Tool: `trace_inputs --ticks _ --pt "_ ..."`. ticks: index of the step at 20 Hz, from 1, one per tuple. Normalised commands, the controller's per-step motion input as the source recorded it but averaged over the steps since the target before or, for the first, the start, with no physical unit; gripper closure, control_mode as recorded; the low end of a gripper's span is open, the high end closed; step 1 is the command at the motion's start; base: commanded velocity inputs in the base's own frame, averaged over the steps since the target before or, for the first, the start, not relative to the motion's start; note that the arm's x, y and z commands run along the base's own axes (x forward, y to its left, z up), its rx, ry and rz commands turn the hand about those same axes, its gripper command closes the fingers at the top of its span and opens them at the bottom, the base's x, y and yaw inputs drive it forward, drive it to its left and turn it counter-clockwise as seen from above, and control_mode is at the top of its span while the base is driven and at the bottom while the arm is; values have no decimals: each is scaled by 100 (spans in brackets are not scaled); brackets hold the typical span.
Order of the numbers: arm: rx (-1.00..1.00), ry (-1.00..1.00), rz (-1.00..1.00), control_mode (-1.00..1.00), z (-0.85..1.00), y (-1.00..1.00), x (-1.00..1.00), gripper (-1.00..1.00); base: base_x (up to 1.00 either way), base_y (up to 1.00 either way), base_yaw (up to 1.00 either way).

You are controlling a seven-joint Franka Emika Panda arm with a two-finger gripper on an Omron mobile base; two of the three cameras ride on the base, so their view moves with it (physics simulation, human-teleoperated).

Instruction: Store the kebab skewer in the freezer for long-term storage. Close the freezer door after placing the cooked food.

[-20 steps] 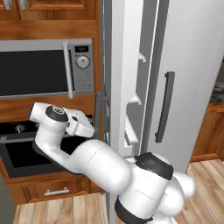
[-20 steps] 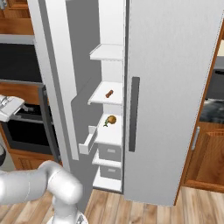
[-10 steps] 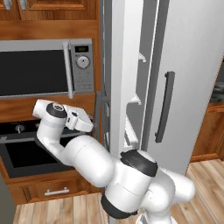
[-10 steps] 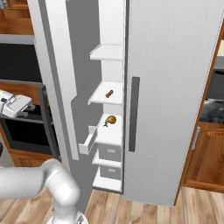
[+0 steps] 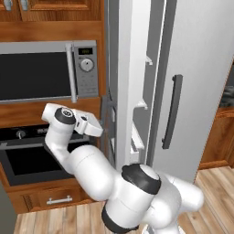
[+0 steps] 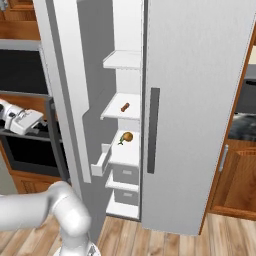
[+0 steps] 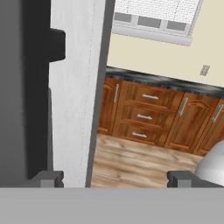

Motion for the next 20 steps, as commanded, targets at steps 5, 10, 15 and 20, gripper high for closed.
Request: trace_inputs --ticks 5,10,15,20 --pt "0 0 1 -100 -7 -27 6 -100 0 0 0" --pt "0 0 2 -100 -8 -22 13 -100 0 0 0" --pt "0 0 8 -100 -1 -58 8 -100 0 0 0" --pt "0 0 11 -100 0 -78 5 -100 0 0 0"
